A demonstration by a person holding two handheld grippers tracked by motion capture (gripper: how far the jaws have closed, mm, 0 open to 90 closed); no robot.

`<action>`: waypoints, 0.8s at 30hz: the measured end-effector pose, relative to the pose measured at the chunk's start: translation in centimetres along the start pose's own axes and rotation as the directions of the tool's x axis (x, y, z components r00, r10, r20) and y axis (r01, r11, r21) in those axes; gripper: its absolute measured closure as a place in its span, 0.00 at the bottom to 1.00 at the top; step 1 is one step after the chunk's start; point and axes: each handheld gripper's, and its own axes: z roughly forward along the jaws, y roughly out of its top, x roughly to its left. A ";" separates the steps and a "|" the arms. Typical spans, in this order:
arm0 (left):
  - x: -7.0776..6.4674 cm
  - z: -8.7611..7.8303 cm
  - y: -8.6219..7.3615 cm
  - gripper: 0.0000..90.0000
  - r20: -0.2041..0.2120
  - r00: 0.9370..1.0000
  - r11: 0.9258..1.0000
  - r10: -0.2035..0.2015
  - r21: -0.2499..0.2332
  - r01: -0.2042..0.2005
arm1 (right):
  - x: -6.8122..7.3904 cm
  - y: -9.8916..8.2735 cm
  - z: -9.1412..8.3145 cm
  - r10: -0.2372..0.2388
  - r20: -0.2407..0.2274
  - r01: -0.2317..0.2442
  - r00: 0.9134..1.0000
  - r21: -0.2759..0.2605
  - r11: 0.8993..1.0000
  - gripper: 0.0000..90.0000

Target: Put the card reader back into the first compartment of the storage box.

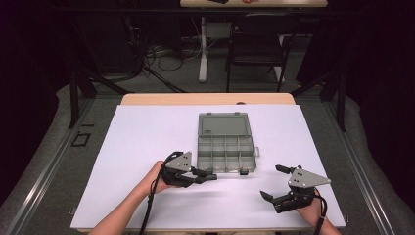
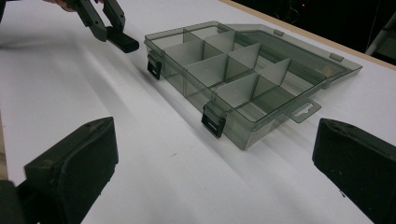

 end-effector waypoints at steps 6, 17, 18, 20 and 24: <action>0.0 0.0 0.2 0.83 -0.014 1.000 1.000 0.002 -0.001 -0.002 | 0.1 0.0 -0.1 0.000 0.001 0.000 1.000 -0.001 1.000 0.00; -0.1 -0.6 0.2 0.83 -0.037 0.999 1.000 0.002 -0.027 -0.003 | -0.1 0.0 0.1 0.005 0.001 -0.005 1.000 0.004 1.000 0.00; 0.0 -0.6 0.3 0.83 -0.037 0.999 1.000 0.000 -0.027 -0.001 | -0.1 -0.1 0.2 0.005 0.002 -0.005 1.000 0.008 1.000 0.00; 0.0 -0.8 0.3 0.83 -0.051 0.999 0.999 -0.007 -0.036 0.005 | 0.0 -0.1 0.1 0.005 0.005 -0.005 1.000 0.010 1.000 0.00; 0.2 -1.0 0.3 0.83 -0.066 0.998 0.999 -0.021 -0.048 0.018 | 0.0 0.0 0.0 0.006 0.006 -0.007 1.000 0.010 1.000 0.00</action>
